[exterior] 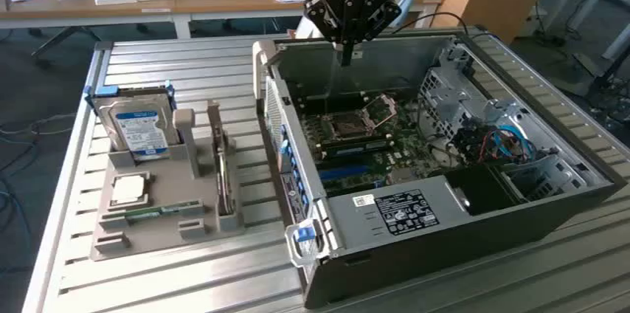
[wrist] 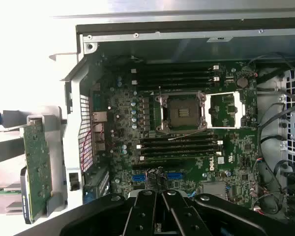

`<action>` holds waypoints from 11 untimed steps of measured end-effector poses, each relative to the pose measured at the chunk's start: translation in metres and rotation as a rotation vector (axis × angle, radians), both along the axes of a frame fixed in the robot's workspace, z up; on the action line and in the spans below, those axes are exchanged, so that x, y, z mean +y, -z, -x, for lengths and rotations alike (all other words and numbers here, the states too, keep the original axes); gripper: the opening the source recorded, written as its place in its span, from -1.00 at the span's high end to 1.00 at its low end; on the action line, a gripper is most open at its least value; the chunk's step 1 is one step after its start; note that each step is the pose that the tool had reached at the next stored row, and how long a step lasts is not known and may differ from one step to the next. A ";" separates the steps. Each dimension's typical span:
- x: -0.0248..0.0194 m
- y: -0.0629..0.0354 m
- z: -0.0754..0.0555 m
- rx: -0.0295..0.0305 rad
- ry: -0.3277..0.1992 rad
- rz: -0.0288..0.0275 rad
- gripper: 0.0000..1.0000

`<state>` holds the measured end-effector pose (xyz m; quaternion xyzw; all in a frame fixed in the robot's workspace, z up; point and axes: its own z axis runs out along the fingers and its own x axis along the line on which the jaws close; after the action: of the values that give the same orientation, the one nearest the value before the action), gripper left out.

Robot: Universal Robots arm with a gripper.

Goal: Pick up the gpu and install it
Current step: 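Reach for the gpu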

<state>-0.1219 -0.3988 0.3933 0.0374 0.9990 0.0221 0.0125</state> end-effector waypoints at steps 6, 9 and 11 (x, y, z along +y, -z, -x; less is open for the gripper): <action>0.0000 0.0000 0.000 0.0000 0.000 0.0000 0.79; 0.0000 0.0000 0.000 0.0000 0.000 0.0000 0.79; 0.0000 0.0000 0.000 0.0000 0.000 0.0000 0.79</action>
<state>-0.1219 -0.3989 0.3933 0.0373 0.9990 0.0221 0.0125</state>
